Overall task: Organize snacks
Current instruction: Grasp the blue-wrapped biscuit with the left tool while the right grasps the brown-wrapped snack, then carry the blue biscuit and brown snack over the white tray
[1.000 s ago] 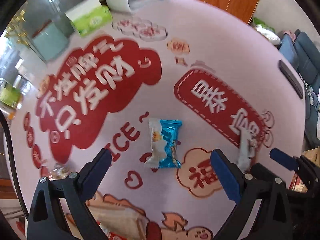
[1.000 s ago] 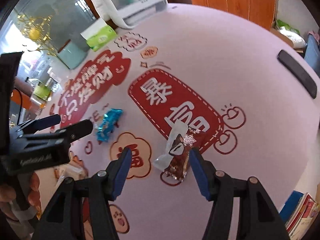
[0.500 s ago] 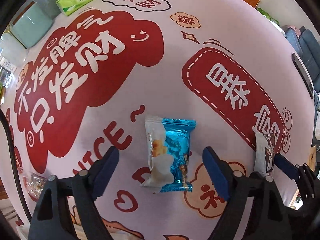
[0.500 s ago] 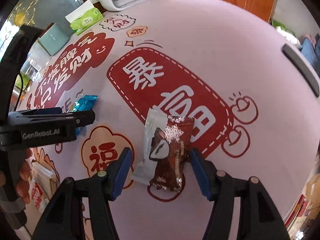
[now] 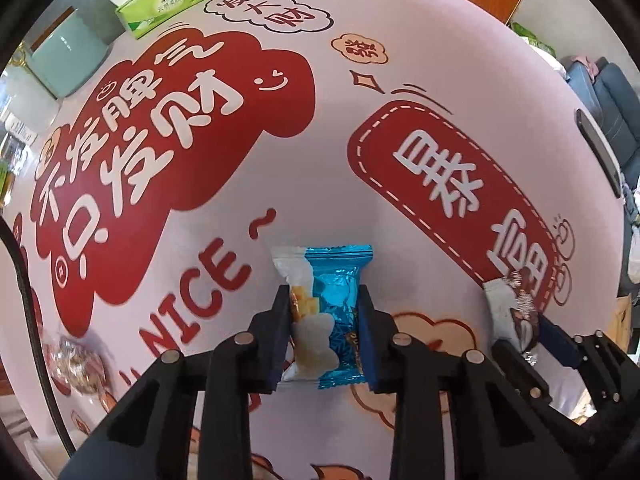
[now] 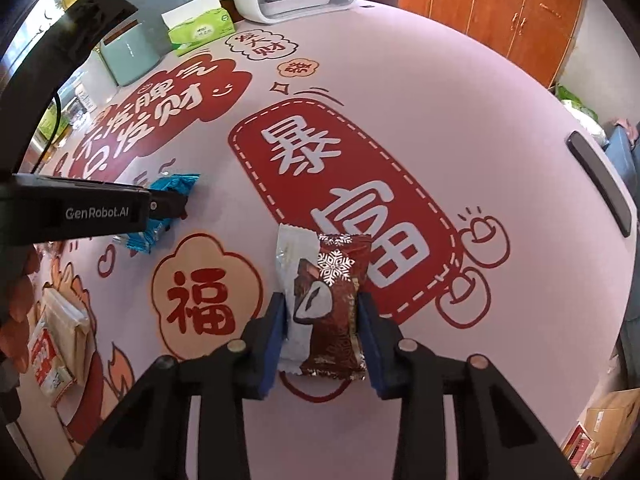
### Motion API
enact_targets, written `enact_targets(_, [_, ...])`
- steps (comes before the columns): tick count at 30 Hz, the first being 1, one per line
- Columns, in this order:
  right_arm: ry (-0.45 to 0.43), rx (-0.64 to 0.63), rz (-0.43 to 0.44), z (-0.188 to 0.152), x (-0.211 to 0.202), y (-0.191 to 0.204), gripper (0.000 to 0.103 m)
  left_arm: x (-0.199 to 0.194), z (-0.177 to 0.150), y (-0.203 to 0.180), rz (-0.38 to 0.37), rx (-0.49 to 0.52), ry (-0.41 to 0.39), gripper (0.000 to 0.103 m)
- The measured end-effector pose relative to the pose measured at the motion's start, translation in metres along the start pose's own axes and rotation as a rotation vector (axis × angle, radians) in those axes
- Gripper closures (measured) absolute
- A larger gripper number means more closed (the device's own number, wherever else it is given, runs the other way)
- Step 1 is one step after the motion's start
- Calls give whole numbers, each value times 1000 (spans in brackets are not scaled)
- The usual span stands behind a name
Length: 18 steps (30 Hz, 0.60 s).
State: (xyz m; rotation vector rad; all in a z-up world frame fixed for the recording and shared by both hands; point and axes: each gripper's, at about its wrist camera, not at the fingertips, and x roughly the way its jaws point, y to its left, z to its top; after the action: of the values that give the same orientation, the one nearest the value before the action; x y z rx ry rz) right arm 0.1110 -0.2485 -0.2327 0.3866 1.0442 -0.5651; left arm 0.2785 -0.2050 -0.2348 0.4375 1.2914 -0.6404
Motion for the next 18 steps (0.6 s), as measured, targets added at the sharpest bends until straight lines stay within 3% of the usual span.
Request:
enact_targets(8, [-22,-1,54,-5,-22,4,69,-77,-35,-3,-88,-66,-100,75])
enact_targets(11, [-62,-13,69,-3,-41,10,69,-122,-53,-2,-147,-96,-169,75])
enact_targets(18, [-162,-48,124,-3,-96,35,70,-217,-102,8,-195,-115,-334,75])
